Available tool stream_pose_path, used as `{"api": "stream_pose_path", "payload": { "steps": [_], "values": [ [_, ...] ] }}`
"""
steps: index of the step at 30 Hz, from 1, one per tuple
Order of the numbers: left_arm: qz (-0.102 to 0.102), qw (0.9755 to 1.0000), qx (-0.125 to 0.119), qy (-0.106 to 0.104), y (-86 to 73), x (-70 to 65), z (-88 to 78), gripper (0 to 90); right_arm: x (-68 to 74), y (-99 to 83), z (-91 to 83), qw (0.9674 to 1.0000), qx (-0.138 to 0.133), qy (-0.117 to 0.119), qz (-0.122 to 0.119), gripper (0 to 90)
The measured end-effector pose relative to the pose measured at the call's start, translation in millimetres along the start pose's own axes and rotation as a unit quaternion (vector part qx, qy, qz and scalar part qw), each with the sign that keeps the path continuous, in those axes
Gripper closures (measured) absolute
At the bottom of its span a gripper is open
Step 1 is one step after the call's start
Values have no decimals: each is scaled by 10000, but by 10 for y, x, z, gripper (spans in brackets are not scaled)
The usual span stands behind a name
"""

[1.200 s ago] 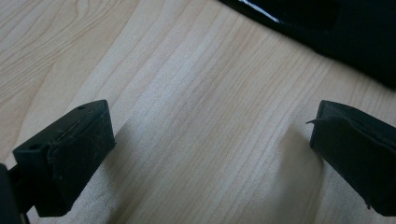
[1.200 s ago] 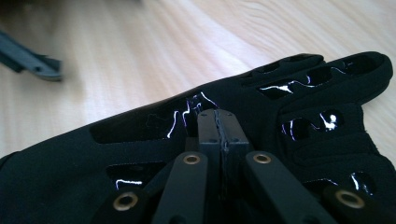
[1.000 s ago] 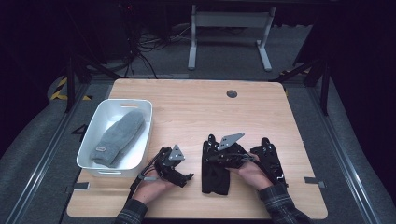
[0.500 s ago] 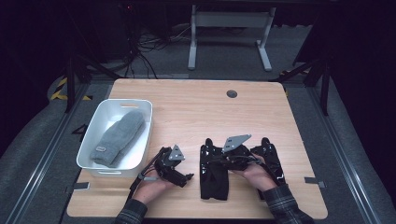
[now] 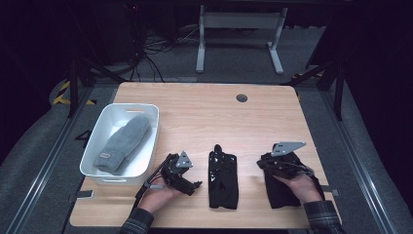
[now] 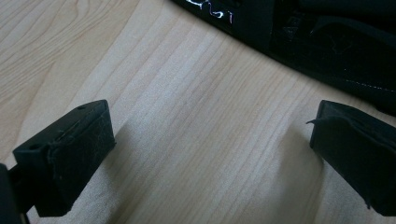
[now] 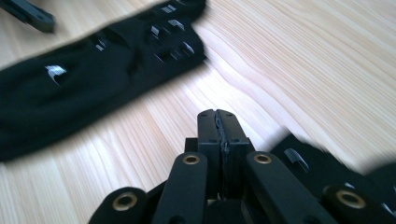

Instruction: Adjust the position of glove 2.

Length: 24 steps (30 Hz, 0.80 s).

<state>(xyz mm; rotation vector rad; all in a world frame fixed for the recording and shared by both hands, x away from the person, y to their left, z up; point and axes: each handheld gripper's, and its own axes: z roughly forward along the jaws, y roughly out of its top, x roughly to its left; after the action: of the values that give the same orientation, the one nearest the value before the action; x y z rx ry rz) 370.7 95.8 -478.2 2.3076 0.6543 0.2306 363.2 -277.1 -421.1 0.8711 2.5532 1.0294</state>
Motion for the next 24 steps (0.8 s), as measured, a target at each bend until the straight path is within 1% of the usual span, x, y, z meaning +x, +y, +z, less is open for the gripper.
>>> {"api": "stream_pose_path", "payload": {
  "steps": [2, 7, 10, 13, 14, 16, 19, 20, 21, 24],
  "values": [
    [2, 10000, 3, 0, 0, 0, 0, 1, -44, -92, -81, 9999, -13, -74, 114, 900],
    [2, 10000, 2, 0, 0, 0, 0, 1, -99, -292, -186, 9994, 103, -213, 268, 900],
    [2, 10000, 1, 0, 0, 0, 0, 1, -126, -385, -269, 9989, 97, -309, 354, 900],
    [0, 10000, 1, 0, 0, 0, 0, 1, -168, -479, -328, 9977, 166, -499, 436, 900],
    [2, 10000, 2, -1, 0, 0, 0, 1, -201, -519, -333, 9970, 234, -565, 475, 900],
    [2, 10000, 2, -1, 0, 0, 0, 1, -248, -566, -310, 9961, 350, -599, 548, 900],
    [2, 10000, 1, -1, 0, 0, 0, 1, -252, -584, -242, 9952, 569, -591, 531, 900],
    [2, 10000, 3, -1, 0, 1, 0, 1, -240, -580, -221, 9952, 580, -620, 481, 900],
    [-1, 10000, 0, -2, 0, 0, 0, 1, -232, -567, -211, 9956, 565, -549, 511, 900],
    [1, 10000, 1, -2, 0, 0, 0, 1, -178, -521, -155, 9962, 550, -491, 466, 900]
  ]
}}
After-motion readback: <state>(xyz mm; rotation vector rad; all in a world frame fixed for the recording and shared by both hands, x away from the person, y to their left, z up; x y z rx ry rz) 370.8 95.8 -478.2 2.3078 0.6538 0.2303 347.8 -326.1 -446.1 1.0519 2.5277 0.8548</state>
